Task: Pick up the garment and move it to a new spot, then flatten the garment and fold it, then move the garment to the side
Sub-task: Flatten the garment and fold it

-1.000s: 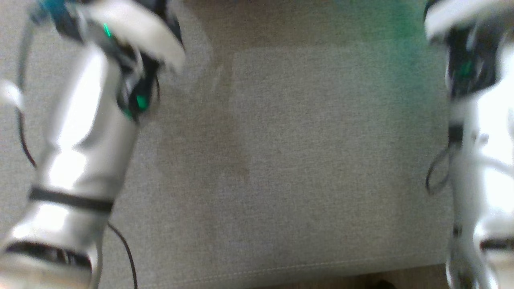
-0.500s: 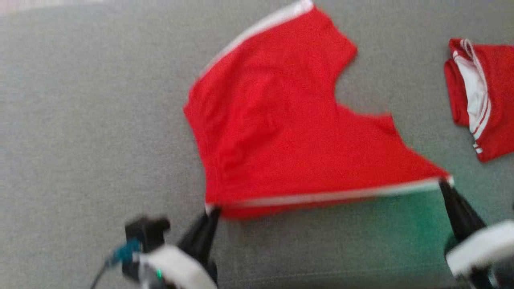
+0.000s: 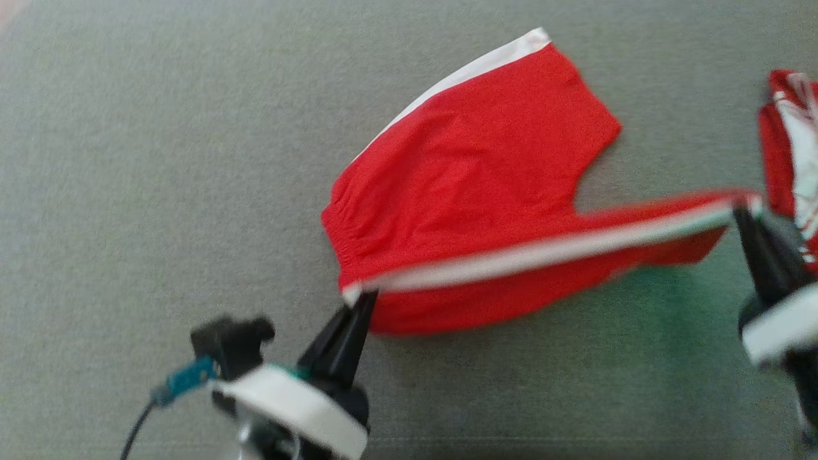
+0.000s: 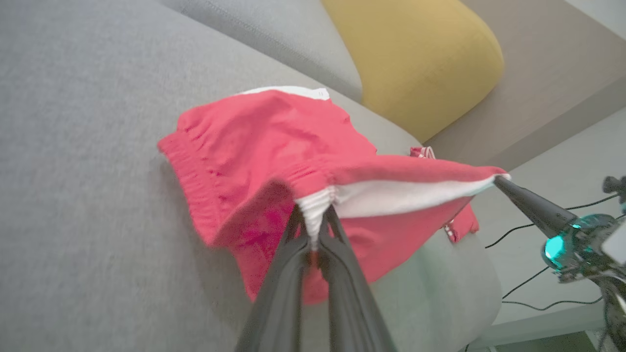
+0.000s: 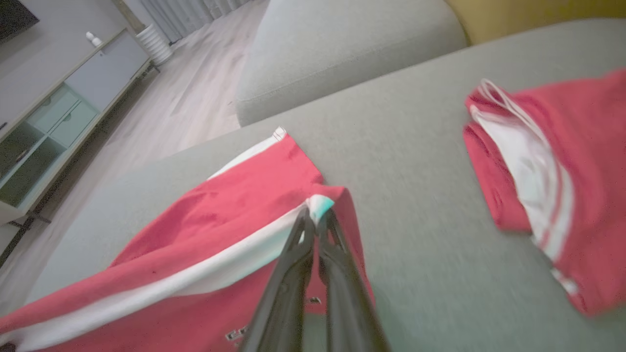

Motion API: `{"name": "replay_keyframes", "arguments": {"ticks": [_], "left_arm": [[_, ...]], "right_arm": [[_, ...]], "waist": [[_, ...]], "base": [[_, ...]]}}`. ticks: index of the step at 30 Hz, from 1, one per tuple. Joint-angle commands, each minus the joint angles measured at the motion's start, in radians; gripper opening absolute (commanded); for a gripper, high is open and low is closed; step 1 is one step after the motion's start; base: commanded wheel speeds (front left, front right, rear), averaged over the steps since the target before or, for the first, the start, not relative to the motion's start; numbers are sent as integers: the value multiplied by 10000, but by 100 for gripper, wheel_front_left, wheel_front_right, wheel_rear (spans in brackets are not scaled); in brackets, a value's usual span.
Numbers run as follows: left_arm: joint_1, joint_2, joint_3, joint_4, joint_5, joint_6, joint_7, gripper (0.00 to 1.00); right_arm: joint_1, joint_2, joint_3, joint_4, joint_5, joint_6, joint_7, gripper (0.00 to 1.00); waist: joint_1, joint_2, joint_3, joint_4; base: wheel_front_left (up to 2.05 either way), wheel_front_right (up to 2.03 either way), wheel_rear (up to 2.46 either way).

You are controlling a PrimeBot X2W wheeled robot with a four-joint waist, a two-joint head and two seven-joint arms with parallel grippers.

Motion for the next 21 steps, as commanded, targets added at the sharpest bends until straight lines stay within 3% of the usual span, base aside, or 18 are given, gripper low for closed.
{"name": "replay_keyframes", "arguments": {"ticks": [1,10,21], "left_arm": [[-575,-101,364,-436,-71,27,61,0],[-3588,-1158,471,648,-258,98,886,0],[-5727,-1746,240,3254,-181,205,450,0]], "right_arm": [[-814,-250,257,-202,-168,71,268,0],[-5492,-875,523,2522,-806,71,1798,0],[-8109,-1568,1182,5823,-1618,71,1079,0]], "waist": [[1,0,389,372],[1,0,1909,1615],[1,0,2301,2236]], "base": [[0,0,0],[0,0,0],[0,0,0]]}}
